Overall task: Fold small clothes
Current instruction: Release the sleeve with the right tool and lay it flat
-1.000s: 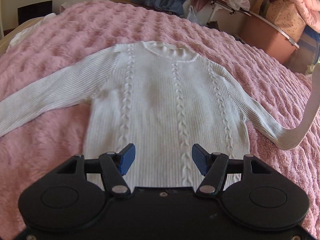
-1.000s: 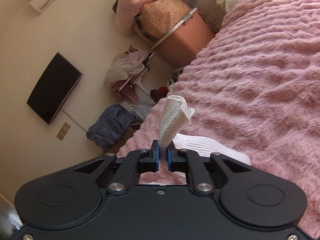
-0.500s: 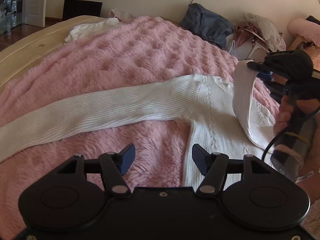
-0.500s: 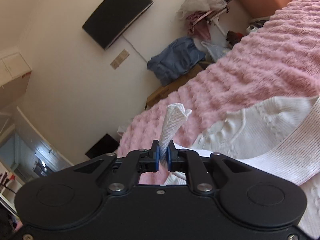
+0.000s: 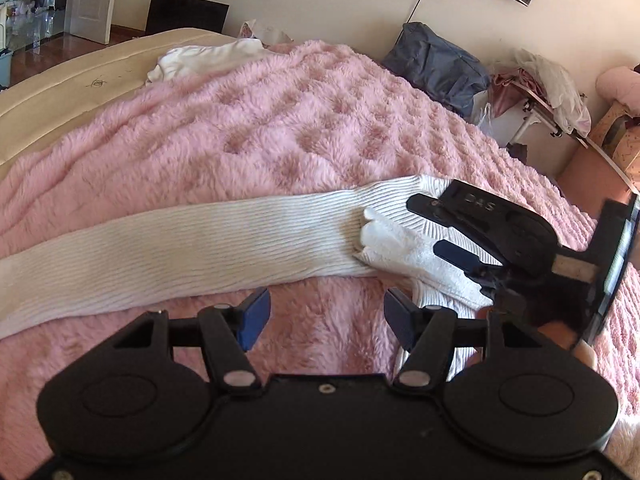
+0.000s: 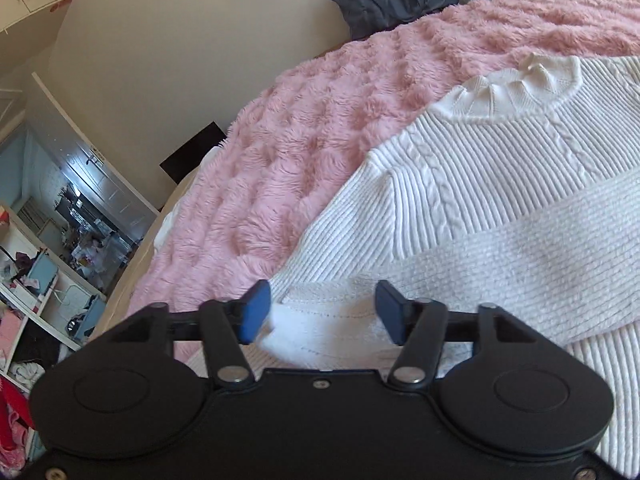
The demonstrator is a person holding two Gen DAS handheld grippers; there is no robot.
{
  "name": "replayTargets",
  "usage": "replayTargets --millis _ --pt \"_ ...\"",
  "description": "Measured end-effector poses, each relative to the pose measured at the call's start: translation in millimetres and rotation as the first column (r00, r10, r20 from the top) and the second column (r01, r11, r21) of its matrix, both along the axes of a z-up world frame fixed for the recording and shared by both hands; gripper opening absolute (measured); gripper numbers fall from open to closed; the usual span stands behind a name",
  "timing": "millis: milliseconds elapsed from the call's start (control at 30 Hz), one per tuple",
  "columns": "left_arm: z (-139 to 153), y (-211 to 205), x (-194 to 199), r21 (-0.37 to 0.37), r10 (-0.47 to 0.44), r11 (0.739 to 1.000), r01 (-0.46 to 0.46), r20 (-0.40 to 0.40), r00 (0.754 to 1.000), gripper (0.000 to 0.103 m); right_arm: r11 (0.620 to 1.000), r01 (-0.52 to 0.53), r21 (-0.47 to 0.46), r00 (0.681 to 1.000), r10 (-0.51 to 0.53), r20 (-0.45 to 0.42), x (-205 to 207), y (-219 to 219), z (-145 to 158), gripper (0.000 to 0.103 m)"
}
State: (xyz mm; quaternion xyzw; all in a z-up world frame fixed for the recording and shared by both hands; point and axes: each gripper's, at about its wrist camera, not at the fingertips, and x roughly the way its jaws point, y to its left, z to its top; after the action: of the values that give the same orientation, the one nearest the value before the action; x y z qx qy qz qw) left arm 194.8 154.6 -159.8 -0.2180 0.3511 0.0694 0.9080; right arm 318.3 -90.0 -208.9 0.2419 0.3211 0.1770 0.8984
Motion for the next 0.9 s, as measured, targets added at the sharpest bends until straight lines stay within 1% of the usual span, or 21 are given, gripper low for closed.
replayTargets --millis 100,133,200,267,333,467,567,600,633,667,700,767,833,900 --pt "-1 -4 30 -0.036 -0.05 0.998 0.052 0.05 0.997 0.066 0.999 -0.024 0.037 0.997 0.022 0.072 -17 -28 19 0.063" --pt "-3 -3 40 -0.054 -0.064 0.996 0.068 0.07 0.995 0.066 1.0 -0.014 0.017 0.995 0.012 0.102 -24 -41 28 0.064" --pt "-9 -4 64 -0.072 -0.084 0.993 0.091 0.087 0.993 0.066 0.998 0.027 -0.061 0.991 -0.018 0.135 -33 -62 40 0.066" --pt "-17 -5 88 -0.072 -0.104 0.991 0.109 0.061 0.993 0.062 0.99 0.069 -0.124 0.985 -0.048 0.165 -38 -88 47 0.066" --pt "-26 -7 106 -0.09 -0.113 0.989 0.116 0.029 0.993 0.06 0.978 0.112 -0.175 0.98 -0.08 0.18 -43 -114 50 0.066" --pt "-42 -9 130 -0.097 -0.11 0.99 0.107 -0.024 0.994 0.057 0.958 0.174 -0.229 0.975 -0.134 0.178 -53 -153 47 0.066" --pt "-48 -13 139 -0.115 -0.13 0.985 0.127 -0.025 0.991 0.056 0.946 0.196 -0.26 0.971 -0.151 0.184 -56 -169 41 0.066" --pt "-48 -16 142 -0.102 -0.137 0.986 0.134 -0.023 0.99 0.052 0.94 0.208 -0.27 0.968 -0.159 0.193 -56 -173 38 0.066" --pt "-48 -20 145 -0.091 -0.149 0.985 0.146 -0.023 0.989 0.045 0.931 0.226 -0.287 0.964 -0.171 0.203 -56 -175 36 0.066" --pt "-48 -23 147 -0.083 -0.166 0.983 0.163 -0.027 0.986 0.014 0.916 0.247 -0.315 0.959 -0.186 0.213 -57 -177 33 0.066" --pt "-48 -26 150 -0.082 -0.174 0.982 0.171 -0.03 0.984 0.0 0.898 0.263 -0.352 0.956 -0.193 0.222 -56 -177 30 0.066" --pt "-46 -29 151 -0.101 -0.199 0.975 0.198 -0.004 0.98 0.0 0.867 0.279 -0.412 0.953 -0.196 0.232 -53 -178 24 0.066" --pt "-41 -33 152 -0.072 -0.205 0.976 0.207 0.028 0.978 0.0 0.858 0.274 -0.434 0.954 -0.186 0.235 -51 -180 21 0.066" --pt "-31 -32 148 -0.074 -0.206 0.974 0.213 0.09 0.974 0.0 0.859 0.261 -0.441 0.958 -0.173 0.228 -48 -181 20 0.066"
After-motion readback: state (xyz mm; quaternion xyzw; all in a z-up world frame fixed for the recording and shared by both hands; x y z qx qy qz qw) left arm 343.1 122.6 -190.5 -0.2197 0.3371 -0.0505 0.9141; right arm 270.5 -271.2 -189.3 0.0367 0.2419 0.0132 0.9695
